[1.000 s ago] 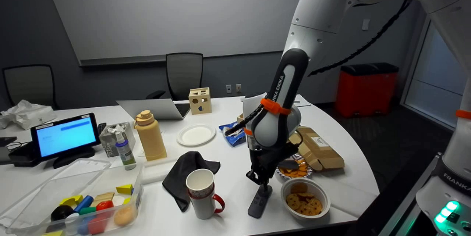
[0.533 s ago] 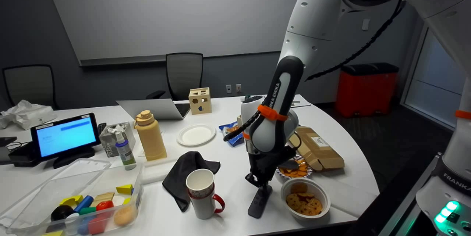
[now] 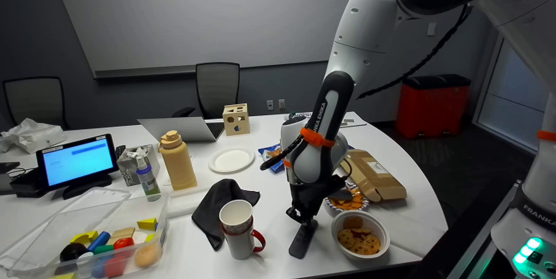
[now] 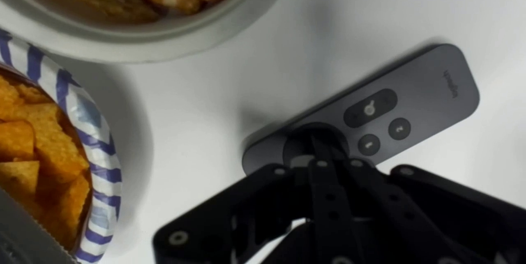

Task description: Press on the button

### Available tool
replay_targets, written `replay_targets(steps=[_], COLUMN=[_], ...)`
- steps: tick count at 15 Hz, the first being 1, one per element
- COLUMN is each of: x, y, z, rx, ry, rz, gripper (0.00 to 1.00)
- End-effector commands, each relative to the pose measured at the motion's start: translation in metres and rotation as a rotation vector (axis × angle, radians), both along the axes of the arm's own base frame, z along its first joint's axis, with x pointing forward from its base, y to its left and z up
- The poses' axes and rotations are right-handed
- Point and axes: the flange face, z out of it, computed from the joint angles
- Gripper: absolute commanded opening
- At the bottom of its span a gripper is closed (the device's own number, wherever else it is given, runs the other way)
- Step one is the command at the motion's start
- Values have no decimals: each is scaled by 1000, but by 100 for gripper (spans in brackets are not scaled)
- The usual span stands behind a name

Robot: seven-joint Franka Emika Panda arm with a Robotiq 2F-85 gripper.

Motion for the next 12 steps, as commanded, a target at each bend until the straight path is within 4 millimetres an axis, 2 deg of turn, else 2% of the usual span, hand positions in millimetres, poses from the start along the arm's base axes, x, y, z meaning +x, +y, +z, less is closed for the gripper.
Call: replay_targets(steps=[1,5,12], x=[-6,-10,-2], y=[6,9,9], z=[-33,-35,3], rx=[-18,-28,-90], ry=[39,56,16], rz=[2,11,-48], gripper=[0,0,0])
